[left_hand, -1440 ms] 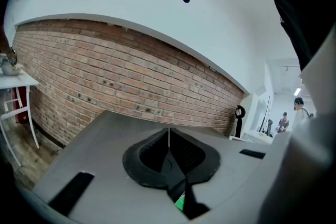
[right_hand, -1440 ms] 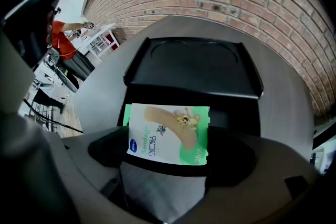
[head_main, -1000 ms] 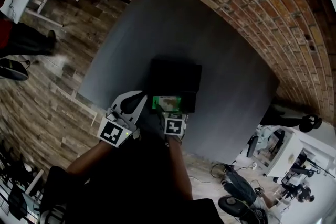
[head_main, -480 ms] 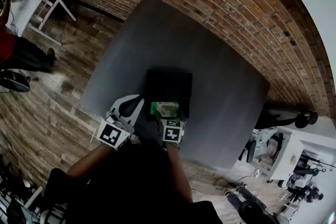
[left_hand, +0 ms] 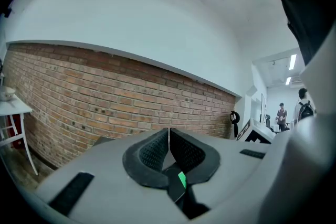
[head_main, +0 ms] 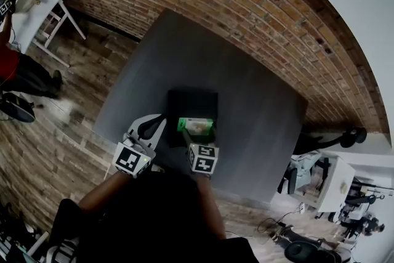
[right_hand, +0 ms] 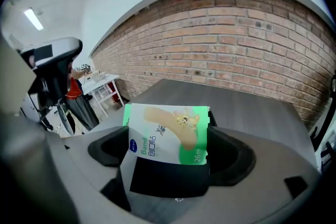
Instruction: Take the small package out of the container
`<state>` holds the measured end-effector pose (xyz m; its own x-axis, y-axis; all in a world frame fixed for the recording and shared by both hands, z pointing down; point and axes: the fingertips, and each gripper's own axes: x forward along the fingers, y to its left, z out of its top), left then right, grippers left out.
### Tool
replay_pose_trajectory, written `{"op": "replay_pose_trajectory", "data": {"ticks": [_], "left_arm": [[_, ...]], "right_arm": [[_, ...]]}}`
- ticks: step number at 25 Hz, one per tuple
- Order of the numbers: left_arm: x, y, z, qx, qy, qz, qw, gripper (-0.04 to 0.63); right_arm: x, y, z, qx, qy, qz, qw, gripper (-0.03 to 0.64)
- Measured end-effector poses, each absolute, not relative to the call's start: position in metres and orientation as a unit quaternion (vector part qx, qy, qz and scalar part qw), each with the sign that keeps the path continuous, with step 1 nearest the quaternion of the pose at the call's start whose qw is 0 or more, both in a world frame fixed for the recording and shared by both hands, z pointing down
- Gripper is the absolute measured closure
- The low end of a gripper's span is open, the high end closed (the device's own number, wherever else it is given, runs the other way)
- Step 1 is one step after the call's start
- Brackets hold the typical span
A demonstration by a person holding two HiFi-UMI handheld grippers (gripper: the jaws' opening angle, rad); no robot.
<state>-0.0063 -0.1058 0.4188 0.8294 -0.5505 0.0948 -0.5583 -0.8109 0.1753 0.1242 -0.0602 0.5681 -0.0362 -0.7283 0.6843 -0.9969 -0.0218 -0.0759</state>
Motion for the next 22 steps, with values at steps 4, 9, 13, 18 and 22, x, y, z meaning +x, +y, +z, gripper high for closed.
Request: {"op": "replay_pose_trajectory", "data": {"ticks": [4,9,13,18,22], "left_arm": [[-0.006,-0.099,0.413,0.952,-0.291,0.007,0.099,0.558],[-0.004,-0.095,0.405,0.954,-0.283,0.001,0.094,0.558],[-0.001,-0.093,0.403,0.955,-0.283,0.0,0.095,0.558],[0.003,-0.093,0.398,0.956,-0.281,-0.001,0.087,0.558],[0.008,-0.093,0.4,0.956,-0.279,0.003,0.089,0.558]], "right_arm": [[0.126,-0.063,0.528,0.673,-0.673,0.246,0.184,0.172],[0.129,-0.062,0.475,0.693,-0.683,0.188,0.134,0.172],[0.13,-0.057,0.441,0.696,-0.695,0.153,0.098,0.172],[0.129,-0.049,0.411,0.698,-0.704,0.11,0.069,0.172],[0.129,-0.042,0.409,0.699,-0.704,0.107,0.066,0.172]]}}
